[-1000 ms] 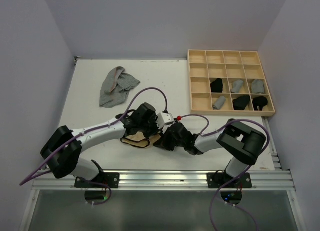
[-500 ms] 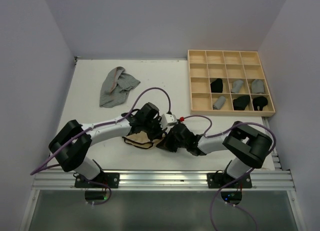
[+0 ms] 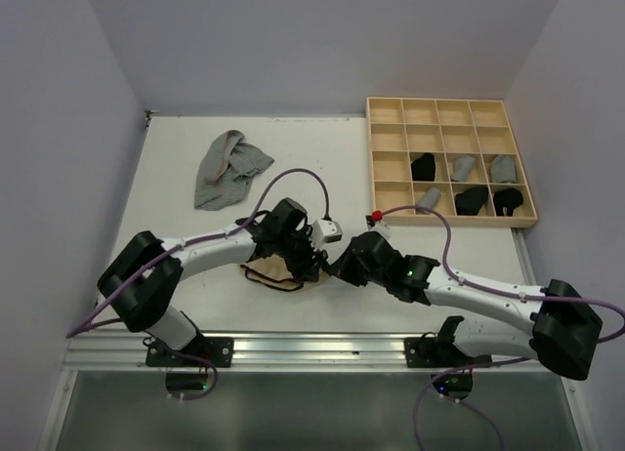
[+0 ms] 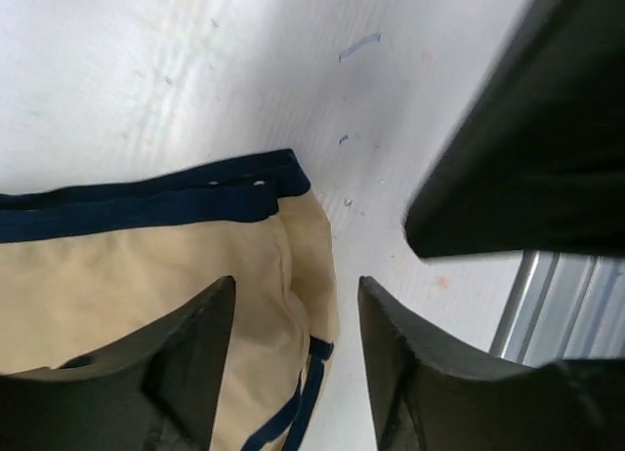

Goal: Roll the underwear
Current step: Fold the underwear

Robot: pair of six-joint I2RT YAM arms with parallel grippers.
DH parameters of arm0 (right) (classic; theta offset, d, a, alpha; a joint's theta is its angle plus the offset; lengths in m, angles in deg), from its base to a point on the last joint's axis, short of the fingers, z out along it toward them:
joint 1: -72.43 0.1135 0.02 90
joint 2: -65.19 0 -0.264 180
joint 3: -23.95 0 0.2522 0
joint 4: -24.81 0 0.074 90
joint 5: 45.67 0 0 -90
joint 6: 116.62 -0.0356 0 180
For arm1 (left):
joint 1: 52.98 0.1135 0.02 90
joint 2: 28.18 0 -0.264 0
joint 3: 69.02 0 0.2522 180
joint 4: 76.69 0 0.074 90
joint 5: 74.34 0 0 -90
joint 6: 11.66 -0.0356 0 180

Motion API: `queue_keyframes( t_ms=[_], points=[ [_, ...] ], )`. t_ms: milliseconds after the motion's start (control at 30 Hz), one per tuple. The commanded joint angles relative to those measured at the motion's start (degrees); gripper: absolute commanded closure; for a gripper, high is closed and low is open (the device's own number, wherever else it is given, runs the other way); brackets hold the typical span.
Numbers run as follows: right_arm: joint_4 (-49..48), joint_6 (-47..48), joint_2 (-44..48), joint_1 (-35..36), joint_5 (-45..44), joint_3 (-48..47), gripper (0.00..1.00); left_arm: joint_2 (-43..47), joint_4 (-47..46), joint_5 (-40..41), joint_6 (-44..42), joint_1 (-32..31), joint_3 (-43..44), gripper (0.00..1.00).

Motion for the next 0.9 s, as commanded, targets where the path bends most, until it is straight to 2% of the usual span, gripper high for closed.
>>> queue_keyframes(
  t_ms=[0, 167, 233, 300, 333, 367, 500, 567, 700, 833, 867],
  points=[
    [5.84, 3.33, -2.31, -0.55, -3.87, -2.37, 1.0, 9.27, -1.87, -4.1, 1.34, 3.43, 0.86, 0.41],
    [4.34, 4.2, -5.38, -0.72, -3.42, -4.56, 0.99, 19.64, 2.08, -3.33, 0.64, 10.45, 0.96, 0.38],
    [3.73, 4.82, -7.75, -1.07, -3.08, -5.7, 0.91, 21.84, 3.84, -1.74, -1.11, 12.13, 0.26, 0.35],
    [3.28, 5.26, -10.99, -1.25, -2.72, -8.16, 0.87, 23.78, 6.65, -2.08, -2.17, 16.96, -0.8, 0.31],
    [3.11, 5.61, -12.14, -1.34, -2.38, -8.95, 0.81, 23.96, 7.8, -2.87, -4.35, 19.24, -1.06, 0.3],
    [2.24, 5.87, -13.55, -1.86, -1.94, -10.26, 0.78, 23.96, 10.24, -3.74, -5.85, 23.79, -1.33, 0.29],
    [-0.84, 6.05, -19.09, -3.36, 1.84, -12.47, 0.73, 24.49, 13.34, -6.91, -12.88, 33.74, -3.52, 0.25],
    [-2.07, 6.32, -21.64, -4.06, 2.98, -13.43, 0.74, 23.96, 14.74, -10.06, -15.7, 37.7, -3.53, 0.25],
    [-3.66, 5.53, -22.18, -4.07, 5.27, -13.09, 0.89, 23.08, 14.93, -15.17, -17.3, 37.99, -2.47, 0.32],
    [-5.76, 2.37, -18.67, -5.2, 5.36, -8.44, 0.98, 24.92, 10.1, -12.37, -15.72, 32.46, -4.57, 0.36],
    [-6.64, 2.19, -17.96, -6.16, 5.8, -6.6, 0.99, 25.19, 7.31, -10.28, -14.93, 28.97, -5.36, 0.36]
  ],
)
